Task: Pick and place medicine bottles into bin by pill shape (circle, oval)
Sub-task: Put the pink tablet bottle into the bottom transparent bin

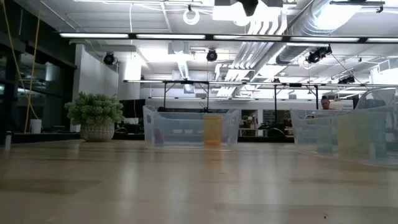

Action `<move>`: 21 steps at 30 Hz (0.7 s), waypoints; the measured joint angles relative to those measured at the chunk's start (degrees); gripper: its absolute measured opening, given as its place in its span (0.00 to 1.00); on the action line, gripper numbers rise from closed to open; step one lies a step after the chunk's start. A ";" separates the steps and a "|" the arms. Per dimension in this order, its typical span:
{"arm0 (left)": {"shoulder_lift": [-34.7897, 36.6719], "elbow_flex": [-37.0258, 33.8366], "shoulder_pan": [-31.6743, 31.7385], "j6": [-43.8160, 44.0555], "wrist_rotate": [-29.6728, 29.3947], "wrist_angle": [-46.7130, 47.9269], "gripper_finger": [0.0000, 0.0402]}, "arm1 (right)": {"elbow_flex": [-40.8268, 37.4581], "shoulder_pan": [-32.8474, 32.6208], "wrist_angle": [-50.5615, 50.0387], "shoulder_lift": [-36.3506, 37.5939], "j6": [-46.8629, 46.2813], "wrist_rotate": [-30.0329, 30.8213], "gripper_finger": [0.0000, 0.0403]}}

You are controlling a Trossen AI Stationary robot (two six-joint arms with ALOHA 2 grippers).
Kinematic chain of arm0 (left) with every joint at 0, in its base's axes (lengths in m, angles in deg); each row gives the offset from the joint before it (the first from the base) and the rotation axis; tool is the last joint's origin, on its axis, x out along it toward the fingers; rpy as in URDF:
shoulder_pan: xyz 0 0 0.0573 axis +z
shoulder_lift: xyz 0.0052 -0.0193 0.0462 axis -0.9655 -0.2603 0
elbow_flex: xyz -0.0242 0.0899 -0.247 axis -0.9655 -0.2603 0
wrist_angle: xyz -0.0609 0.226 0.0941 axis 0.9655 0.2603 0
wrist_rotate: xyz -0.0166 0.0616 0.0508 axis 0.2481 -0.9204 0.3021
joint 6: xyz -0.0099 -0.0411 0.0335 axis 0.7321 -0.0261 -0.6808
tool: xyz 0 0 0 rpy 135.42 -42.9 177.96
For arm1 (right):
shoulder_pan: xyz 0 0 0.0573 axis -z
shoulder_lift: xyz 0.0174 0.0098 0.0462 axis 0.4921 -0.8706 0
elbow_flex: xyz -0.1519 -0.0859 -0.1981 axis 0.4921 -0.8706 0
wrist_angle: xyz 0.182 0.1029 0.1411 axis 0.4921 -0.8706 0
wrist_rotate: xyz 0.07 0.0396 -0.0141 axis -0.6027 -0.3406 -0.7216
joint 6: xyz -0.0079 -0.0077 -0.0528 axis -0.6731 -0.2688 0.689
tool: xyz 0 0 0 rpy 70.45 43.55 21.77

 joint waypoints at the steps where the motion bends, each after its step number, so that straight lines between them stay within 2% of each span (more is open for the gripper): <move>1: -0.26 0.00 0.82 -0.44 0.82 -0.03 0.28 | 0.72 0.00 -2.09 0.00 -0.15 -0.35 0.54; 6: -3.05 0.04 3.32 -1.50 5.23 -1.57 0.28 | 9.21 0.35 -17.88 -2.15 0.18 -1.18 0.54; 10: -7.18 -0.04 4.60 -2.92 8.27 -2.06 0.28 | 15.03 1.62 -28.15 -6.07 0.27 -4.50 0.54; 17: -13.65 -0.09 6.37 -2.97 9.08 -4.33 0.28 | 17.55 2.26 -30.55 -11.61 0.10 -11.36 0.54; 21: -15.46 0.00 6.82 -4.42 9.31 -7.67 0.28 | 17.58 2.27 -31.21 -13.64 0.26 -11.59 0.54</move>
